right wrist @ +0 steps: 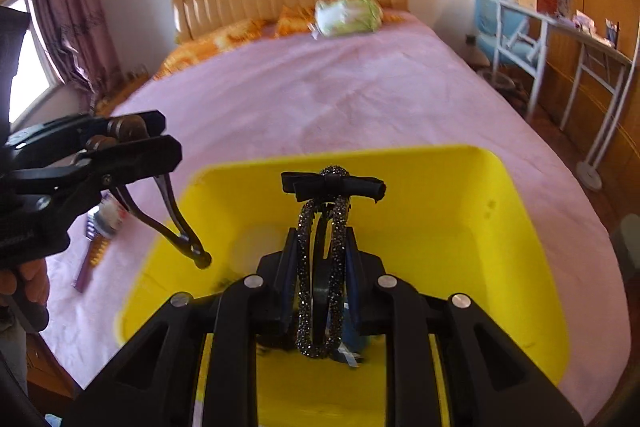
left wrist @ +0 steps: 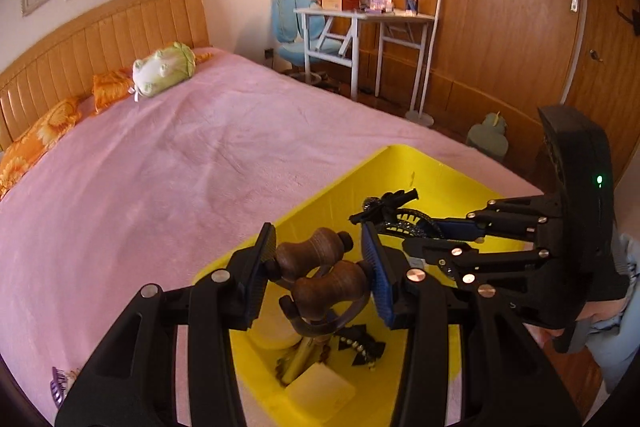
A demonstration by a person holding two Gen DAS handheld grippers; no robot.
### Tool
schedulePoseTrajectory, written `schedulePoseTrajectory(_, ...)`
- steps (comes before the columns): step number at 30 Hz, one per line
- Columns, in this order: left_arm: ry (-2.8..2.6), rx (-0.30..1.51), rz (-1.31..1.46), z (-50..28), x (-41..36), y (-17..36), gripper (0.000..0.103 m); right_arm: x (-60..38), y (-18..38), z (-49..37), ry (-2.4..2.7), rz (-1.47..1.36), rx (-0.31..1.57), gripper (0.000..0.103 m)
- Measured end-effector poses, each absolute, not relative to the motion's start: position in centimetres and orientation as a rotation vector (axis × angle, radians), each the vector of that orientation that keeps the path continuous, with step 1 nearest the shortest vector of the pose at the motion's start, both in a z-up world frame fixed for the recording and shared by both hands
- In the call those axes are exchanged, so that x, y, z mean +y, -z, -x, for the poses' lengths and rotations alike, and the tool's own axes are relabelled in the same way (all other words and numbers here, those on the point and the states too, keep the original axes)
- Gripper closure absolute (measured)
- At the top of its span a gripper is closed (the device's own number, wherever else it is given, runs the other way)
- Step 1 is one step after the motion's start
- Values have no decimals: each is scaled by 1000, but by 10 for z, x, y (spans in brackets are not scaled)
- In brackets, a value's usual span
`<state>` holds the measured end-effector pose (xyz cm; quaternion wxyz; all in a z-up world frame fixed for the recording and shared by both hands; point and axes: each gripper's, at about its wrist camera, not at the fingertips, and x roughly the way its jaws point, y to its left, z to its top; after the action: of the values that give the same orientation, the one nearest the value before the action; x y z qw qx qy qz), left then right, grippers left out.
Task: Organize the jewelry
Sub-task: 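Carry the massager in the left tool and clip in the right tool over the yellow bin, then open the right tool to drop the sparkly clip into the bin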
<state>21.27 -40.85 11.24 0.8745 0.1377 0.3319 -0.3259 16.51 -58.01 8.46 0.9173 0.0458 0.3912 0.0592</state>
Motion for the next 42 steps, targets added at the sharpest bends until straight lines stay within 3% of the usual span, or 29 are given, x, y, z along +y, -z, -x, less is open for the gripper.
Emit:
schedulePoseTrajectory(7, 667, 804, -323, -243, -454, -72, 58, -619, -44, -198, -63, -74, 1004, 81)
schedulePoseTrajectory(15, 671, 852, -418, -254, -490, -50, 58, -622, -37, -212, -53, -62, 1109, 81)
schedulePoseTrajectory(25, 647, 914, -446, -256, -494, -37, 59, -633, -18, -243, 5, -29, 1310, 81)
schedulePoseTrajectory(33, 648, 907, -451, -255, -495, -36, 59, -631, -10, -241, 9, -3, 1348, 80)
schedulePoseTrajectory(34, 648, 908, -452, -256, -495, -36, 59, -631, -10, -240, 8, -5, 1353, 77)
schedulePoseTrajectory(35, 649, 908, -452, -256, -495, -36, 59, -631, -10, -240, 11, -3, 1357, 59)
schedulePoseTrajectory(36, 649, 908, -453, -256, -495, -36, 59, -630, -12, -239, 19, 3, 1354, 49)
schedulePoseTrajectory(42, 648, 907, -455, -256, -496, -37, 59, -630, -19, -233, 6, 8, 1340, 48)
